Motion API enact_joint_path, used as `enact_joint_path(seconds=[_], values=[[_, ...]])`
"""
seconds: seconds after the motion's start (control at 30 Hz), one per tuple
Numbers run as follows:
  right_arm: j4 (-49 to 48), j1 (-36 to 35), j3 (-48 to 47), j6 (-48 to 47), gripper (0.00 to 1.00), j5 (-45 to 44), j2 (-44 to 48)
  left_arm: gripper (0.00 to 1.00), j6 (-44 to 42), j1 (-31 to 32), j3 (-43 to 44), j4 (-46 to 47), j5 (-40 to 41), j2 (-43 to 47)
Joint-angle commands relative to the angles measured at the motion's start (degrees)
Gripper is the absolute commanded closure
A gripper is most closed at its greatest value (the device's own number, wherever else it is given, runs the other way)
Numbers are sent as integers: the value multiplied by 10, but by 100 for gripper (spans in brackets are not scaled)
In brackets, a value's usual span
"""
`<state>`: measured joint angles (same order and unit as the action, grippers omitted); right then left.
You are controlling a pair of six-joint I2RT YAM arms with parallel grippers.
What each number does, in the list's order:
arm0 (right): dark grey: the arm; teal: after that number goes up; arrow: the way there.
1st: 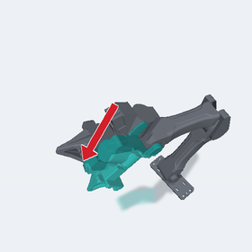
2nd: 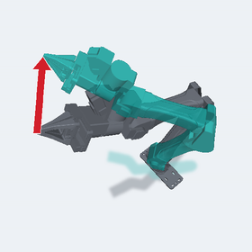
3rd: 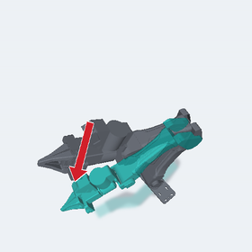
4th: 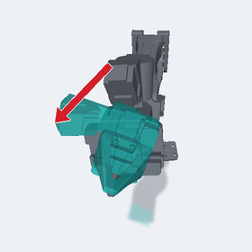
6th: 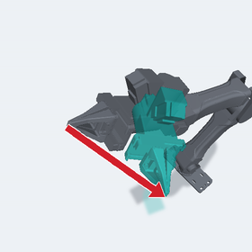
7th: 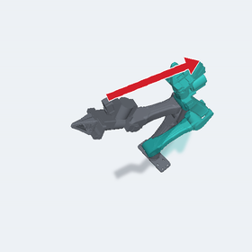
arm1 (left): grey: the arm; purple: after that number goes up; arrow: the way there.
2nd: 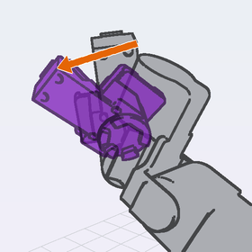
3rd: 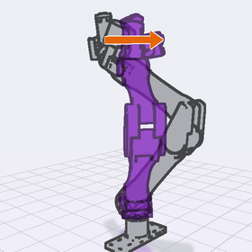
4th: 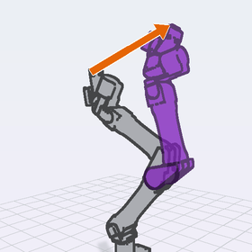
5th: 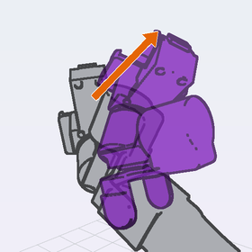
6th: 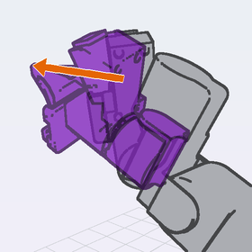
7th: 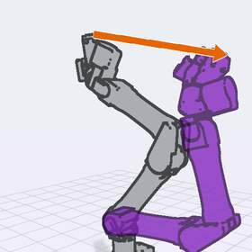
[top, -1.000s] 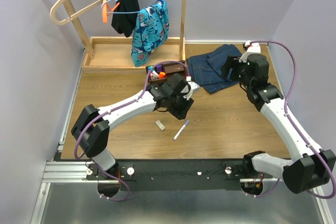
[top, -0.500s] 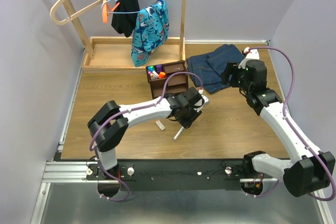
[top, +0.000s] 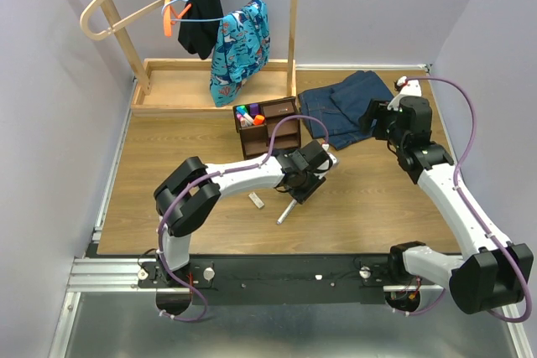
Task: Sort the stationery into containers
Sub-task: Pick up the pen from the center of the board.
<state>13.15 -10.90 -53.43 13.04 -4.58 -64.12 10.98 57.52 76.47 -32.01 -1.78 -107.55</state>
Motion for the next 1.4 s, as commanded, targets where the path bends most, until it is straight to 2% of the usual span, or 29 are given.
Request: enact_joint_path(seconds=[0.0,0.53,0.8,0.93,1.17,1.37], values=[[-7,9,14,10,22,15,8,55,-8,1,3,11,28,-11],[-8,18,27,12,22,23,8,59,-18,-8,1,21,18,-39],[-8,22,30,9,23,25,6,67,-22,-14,2,21,-11,-52],[-7,23,25,1,23,21,0,75,-32,-14,17,11,-63,-50],[18,25,-15,-27,23,13,-30,82,-68,-35,73,-34,-112,28],[42,25,-65,-64,23,-1,-61,84,-96,-94,135,-50,-113,103]])
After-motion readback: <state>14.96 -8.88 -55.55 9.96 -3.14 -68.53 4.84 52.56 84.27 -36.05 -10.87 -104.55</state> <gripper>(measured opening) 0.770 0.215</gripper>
